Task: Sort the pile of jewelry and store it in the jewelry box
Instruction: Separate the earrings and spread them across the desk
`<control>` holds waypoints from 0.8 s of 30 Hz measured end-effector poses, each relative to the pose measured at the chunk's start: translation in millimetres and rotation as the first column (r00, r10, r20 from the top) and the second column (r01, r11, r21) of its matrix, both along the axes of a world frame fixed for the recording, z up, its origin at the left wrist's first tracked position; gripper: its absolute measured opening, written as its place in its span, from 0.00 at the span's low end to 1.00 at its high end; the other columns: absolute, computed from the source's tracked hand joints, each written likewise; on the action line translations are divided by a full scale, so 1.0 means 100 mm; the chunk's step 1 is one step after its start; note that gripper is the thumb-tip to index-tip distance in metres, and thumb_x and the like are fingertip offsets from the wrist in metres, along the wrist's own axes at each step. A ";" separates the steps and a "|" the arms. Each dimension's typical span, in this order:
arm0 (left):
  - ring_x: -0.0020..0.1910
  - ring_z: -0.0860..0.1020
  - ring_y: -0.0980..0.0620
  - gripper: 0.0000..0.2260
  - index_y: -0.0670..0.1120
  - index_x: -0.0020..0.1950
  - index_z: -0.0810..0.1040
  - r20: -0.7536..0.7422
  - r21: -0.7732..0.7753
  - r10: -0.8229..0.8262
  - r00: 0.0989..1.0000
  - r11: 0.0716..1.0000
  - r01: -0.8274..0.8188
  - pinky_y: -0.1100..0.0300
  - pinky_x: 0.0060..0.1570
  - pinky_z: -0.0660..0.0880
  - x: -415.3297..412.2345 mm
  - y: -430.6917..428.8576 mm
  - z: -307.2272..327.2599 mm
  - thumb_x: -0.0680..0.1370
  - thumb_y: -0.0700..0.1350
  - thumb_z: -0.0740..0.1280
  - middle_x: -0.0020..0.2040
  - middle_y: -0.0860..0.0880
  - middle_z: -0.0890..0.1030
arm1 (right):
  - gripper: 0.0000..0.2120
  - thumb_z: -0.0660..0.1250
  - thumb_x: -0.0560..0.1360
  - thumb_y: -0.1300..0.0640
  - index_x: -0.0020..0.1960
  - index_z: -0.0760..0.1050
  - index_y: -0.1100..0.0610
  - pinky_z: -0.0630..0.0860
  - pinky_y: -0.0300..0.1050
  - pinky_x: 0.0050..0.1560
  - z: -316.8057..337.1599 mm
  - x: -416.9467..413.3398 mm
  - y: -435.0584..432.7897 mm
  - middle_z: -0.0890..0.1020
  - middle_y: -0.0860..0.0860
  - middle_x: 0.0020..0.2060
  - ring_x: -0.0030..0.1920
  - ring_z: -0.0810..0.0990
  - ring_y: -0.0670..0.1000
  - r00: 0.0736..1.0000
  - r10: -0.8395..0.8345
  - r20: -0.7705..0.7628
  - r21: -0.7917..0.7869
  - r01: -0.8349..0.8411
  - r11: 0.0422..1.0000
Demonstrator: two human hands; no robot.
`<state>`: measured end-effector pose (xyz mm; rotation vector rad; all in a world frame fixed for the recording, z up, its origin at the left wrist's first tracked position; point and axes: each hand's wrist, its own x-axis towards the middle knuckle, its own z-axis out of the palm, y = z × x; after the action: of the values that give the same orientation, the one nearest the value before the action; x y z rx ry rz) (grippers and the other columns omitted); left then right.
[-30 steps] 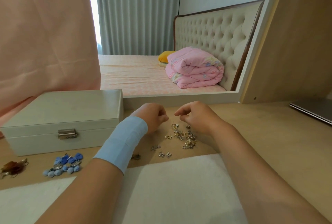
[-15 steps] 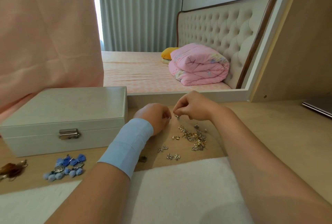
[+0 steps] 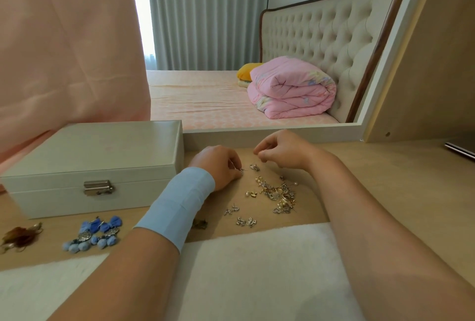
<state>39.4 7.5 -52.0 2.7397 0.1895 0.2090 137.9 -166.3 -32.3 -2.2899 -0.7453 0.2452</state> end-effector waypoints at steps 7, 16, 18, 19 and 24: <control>0.49 0.77 0.55 0.04 0.57 0.50 0.82 -0.009 0.011 0.036 0.999 0.999 -0.035 0.57 0.52 0.78 0.15 -0.10 0.07 0.76 0.51 0.70 0.48 0.56 0.80 | 0.08 0.77 0.71 0.60 0.49 0.87 0.51 0.78 0.39 0.49 -0.04 -0.05 0.04 0.86 0.45 0.42 0.43 0.83 0.43 1.000 0.022 -0.010 -0.108 -0.023 0.994; 0.51 0.78 0.54 0.01 0.58 0.48 0.81 0.014 -0.031 0.059 0.998 0.998 -0.059 0.54 0.53 0.78 0.40 -0.12 0.04 0.77 0.52 0.70 0.50 0.56 0.80 | 0.04 0.75 0.72 0.53 0.45 0.86 0.45 0.79 0.48 0.59 -0.21 0.12 0.07 0.85 0.42 0.46 0.51 0.82 0.45 0.983 -0.104 0.154 -0.104 0.120 0.987; 0.51 0.77 0.54 0.02 0.57 0.48 0.81 0.024 -0.043 0.049 0.999 0.998 -0.048 0.54 0.54 0.78 0.41 -0.11 0.02 0.77 0.52 0.70 0.50 0.56 0.80 | 0.07 0.76 0.72 0.54 0.50 0.86 0.47 0.78 0.46 0.59 -0.20 0.13 0.05 0.85 0.45 0.48 0.51 0.82 0.45 0.988 -0.097 0.124 -0.060 0.105 0.993; 0.51 0.77 0.54 0.03 0.57 0.49 0.81 0.025 -0.052 0.042 0.999 0.998 -0.040 0.54 0.54 0.78 0.41 -0.10 0.02 0.77 0.52 0.70 0.50 0.56 0.80 | 0.09 0.76 0.73 0.55 0.52 0.85 0.47 0.78 0.45 0.57 -0.18 0.13 0.02 0.85 0.46 0.48 0.50 0.82 0.45 0.989 -0.098 0.111 -0.035 0.103 0.994; 0.52 0.78 0.54 0.11 0.55 0.59 0.78 0.043 -0.100 0.022 0.999 0.995 -0.017 0.55 0.57 0.77 0.39 -0.05 0.09 0.77 0.48 0.70 0.51 0.56 0.80 | 0.04 0.74 0.75 0.57 0.48 0.86 0.50 0.74 0.39 0.41 0.12 0.06 -0.23 0.85 0.45 0.39 0.36 0.78 0.41 0.995 -0.082 0.053 -0.086 0.086 0.993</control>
<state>78.5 3.0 -43.3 2.6330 0.2086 0.2584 143.5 -188.9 -19.9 -2.4128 -0.6732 0.1871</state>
